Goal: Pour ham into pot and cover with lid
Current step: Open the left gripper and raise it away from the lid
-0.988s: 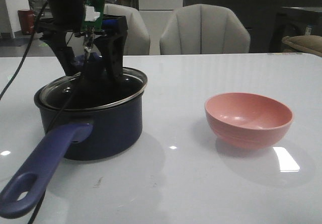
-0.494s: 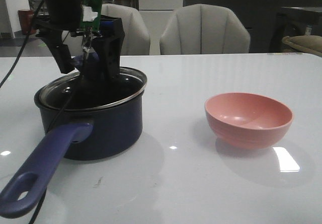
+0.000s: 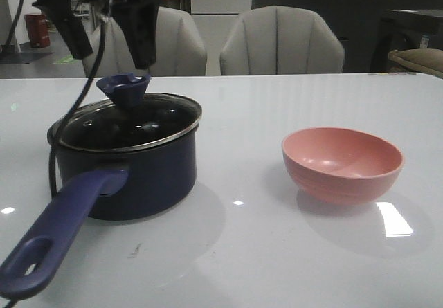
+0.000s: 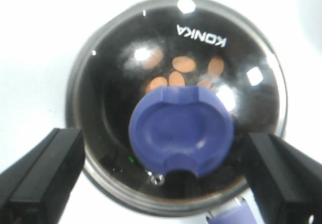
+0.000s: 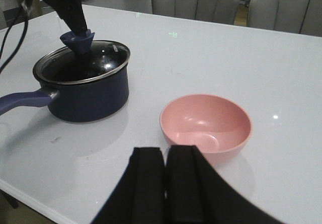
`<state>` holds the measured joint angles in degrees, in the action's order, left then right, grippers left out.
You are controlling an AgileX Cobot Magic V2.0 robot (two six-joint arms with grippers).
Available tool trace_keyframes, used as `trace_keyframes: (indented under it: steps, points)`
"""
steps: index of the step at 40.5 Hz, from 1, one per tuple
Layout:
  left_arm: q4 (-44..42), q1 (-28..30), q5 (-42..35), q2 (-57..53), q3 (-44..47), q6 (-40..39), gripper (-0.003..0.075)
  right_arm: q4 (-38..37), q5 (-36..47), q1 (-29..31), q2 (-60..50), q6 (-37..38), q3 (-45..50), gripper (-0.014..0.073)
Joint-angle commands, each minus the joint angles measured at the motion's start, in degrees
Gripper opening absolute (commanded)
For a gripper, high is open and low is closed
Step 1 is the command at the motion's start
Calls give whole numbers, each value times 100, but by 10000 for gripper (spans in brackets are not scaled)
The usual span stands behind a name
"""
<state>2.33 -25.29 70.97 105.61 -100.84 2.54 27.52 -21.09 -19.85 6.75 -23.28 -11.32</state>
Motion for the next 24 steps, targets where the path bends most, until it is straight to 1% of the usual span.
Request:
trace_keyframes:
  steps: [1,5,9,15,19,24]
  points:
    - [103,-49,177,-575,-166,-30,638,73,410,-3,64,-57,-162,138]
    - [117,-49,177,-793,-166,-30,638,73,410,-3,64,-57,-162,138]
    - [333,-58,177,-1104,-100,-18,638,73,410,-3,64,-57,-162,138]
    - [316,-159,177,-1715,224,125,638,73,410,-3,64,-57,-162,138]
    - [316,-159,-21,-2159,639,125,638,73,410,-3,64,-57,-162,138]
    - [348,-159,-465,-2825,1454,125,638,73,410,-3,64,-57,-162,138]
